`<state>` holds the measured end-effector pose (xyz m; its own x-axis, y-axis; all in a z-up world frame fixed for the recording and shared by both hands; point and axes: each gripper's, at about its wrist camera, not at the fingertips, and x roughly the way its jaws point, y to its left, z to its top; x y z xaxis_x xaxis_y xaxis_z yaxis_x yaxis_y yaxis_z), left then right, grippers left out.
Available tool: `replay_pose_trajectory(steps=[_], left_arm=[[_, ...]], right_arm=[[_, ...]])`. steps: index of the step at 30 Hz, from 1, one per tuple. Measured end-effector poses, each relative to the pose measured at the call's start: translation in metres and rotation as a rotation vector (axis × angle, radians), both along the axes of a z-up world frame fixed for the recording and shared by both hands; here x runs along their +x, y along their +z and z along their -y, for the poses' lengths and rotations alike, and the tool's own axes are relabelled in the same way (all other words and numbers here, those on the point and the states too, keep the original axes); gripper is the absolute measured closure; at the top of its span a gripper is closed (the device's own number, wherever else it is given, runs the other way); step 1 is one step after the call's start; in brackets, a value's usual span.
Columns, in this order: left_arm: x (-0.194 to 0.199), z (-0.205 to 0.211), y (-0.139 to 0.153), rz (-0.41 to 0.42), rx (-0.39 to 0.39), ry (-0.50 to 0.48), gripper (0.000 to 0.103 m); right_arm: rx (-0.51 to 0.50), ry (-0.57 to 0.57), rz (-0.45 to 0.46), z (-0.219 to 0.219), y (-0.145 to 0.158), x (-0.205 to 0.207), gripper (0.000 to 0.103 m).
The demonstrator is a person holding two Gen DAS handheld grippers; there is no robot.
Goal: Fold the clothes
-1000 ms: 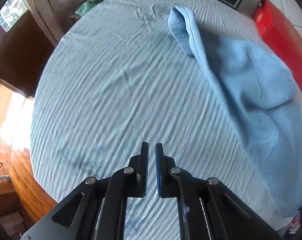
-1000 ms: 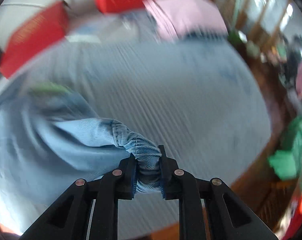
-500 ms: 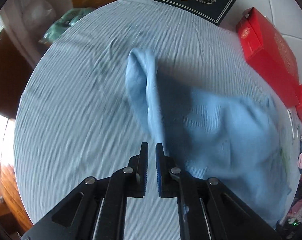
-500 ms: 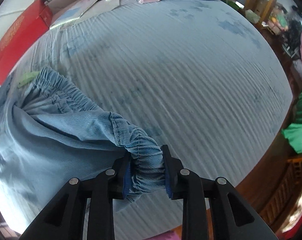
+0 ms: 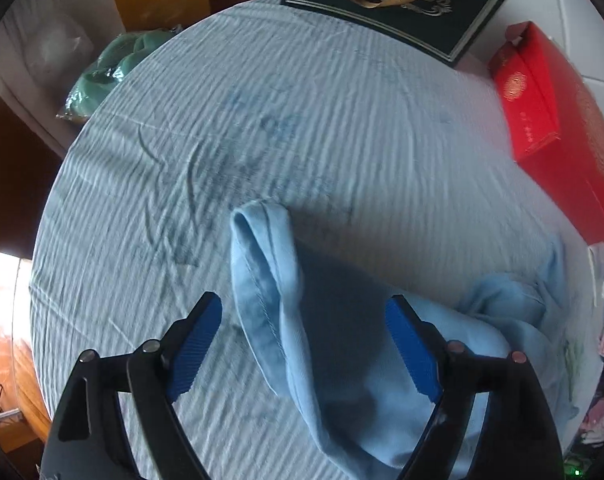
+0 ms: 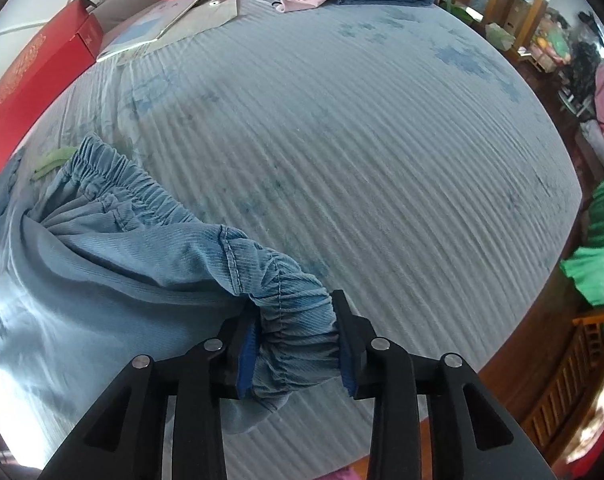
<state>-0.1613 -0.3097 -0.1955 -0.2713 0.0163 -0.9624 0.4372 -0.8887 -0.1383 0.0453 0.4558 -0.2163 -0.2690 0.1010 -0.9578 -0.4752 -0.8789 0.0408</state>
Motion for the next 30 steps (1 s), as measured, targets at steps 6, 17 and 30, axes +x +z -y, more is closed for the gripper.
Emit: replay_pose_trajectory(steps=[6, 17, 30], left_arm=[[-0.017, 0.001, -0.028, 0.102, -0.017, 0.008, 0.086], [0.052, 0.027, 0.090, -0.100, -0.189, 0.121, 0.099], [0.211, 0.005, 0.010, 0.181, -0.128, 0.075, 0.098]], right_arm=[[-0.019, -0.009, 0.006, -0.001, 0.000, -0.003, 0.069], [0.105, 0.112, -0.234, 0.001, 0.115, -0.043, 0.081], [-0.049, 0.060, 0.025, -0.028, 0.056, 0.019, 0.064]])
